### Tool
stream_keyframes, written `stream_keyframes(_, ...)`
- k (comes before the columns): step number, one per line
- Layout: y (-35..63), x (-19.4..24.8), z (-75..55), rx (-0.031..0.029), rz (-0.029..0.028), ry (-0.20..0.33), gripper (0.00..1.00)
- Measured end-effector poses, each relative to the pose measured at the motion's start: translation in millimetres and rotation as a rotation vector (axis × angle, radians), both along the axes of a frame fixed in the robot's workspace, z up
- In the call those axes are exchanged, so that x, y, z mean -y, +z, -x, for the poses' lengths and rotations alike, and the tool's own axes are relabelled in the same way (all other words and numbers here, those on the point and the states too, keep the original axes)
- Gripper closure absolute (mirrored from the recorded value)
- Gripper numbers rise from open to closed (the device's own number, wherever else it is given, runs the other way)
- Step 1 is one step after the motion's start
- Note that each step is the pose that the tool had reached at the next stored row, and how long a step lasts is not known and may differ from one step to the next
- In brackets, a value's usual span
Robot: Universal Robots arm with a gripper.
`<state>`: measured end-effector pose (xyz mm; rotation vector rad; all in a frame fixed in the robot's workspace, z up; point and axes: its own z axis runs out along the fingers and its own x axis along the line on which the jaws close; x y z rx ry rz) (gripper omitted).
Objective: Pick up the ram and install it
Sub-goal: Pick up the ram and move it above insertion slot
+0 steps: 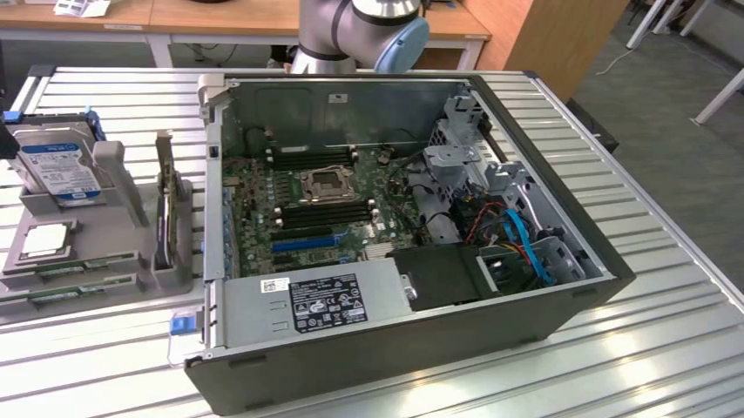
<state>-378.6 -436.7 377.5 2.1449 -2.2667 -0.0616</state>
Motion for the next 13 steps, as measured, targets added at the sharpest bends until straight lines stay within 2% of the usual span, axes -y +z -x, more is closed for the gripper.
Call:
stream_keyframes(6, -0.2, 0.0, 0.0, 0.0001, 0.0, 0.02, 0.9)
stream_keyframes(13, -0.8, 0.0, 0.0, 0.0002, -0.0001, 0.021, 0.9)
